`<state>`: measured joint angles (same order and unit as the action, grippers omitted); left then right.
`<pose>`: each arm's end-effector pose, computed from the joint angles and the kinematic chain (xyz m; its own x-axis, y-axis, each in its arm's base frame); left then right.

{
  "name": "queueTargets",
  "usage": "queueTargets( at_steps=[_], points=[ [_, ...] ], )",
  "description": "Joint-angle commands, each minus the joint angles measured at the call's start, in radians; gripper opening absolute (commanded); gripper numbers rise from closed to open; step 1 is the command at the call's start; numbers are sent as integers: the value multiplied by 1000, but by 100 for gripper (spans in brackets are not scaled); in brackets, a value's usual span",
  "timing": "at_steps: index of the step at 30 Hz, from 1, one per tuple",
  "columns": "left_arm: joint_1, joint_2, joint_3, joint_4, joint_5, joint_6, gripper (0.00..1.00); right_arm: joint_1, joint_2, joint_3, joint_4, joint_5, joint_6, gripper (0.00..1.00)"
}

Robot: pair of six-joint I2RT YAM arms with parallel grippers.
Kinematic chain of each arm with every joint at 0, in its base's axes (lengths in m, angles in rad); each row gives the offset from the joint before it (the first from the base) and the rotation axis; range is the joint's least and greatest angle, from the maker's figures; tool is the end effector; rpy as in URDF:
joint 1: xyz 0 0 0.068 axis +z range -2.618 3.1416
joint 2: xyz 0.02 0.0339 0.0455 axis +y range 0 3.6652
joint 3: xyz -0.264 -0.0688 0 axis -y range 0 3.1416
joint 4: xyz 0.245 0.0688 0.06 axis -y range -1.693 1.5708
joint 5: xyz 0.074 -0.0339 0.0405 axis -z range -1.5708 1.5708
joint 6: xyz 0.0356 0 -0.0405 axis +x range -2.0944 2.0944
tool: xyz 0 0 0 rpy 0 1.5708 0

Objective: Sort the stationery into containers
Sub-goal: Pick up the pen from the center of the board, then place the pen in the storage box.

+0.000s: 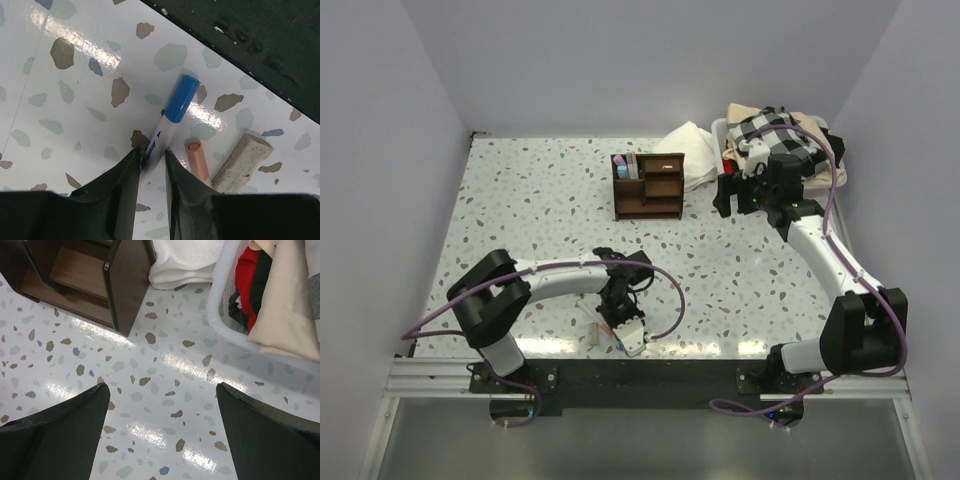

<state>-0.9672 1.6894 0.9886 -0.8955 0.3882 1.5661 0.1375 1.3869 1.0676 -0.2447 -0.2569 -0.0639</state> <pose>0.1447 -0.2336 0.1566 0.7539 0.5372 -0.3783 0.5710 -0.8205 -0.0273 0.3106 0.0521 0.2951 -0.5064 -0.1324 -0.8521 -0.3784 0.9220 0.0816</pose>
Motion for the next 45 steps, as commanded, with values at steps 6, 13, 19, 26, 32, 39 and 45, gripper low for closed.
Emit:
queueTargets(
  at_steps=[6, 13, 19, 26, 32, 39, 45],
  points=[
    [-21, 50, -51, 105, 35, -6, 24, -4, 4, 26, 27, -31, 18, 90],
    [-22, 85, -7, 79, 71, -41, 0, -6, 44, 81, -8, -35, 18, 89],
    [47, 89, 106, 24, 83, -72, 0, -7, 67, 146, -65, -42, 16, 88],
    [177, 125, 521, -79, 196, -184, 0, -12, 67, 196, -105, -22, -11, 88],
    [335, 254, 855, 65, 384, -525, 0, -22, 67, 210, -110, 1, -4, 88],
    [522, 317, 854, 583, 532, -1113, 0, -30, 70, 224, -123, 10, -14, 88],
    [594, 351, 786, 1019, 546, -1491, 0, -32, 90, 229, -119, 8, -5, 88]
  ],
)
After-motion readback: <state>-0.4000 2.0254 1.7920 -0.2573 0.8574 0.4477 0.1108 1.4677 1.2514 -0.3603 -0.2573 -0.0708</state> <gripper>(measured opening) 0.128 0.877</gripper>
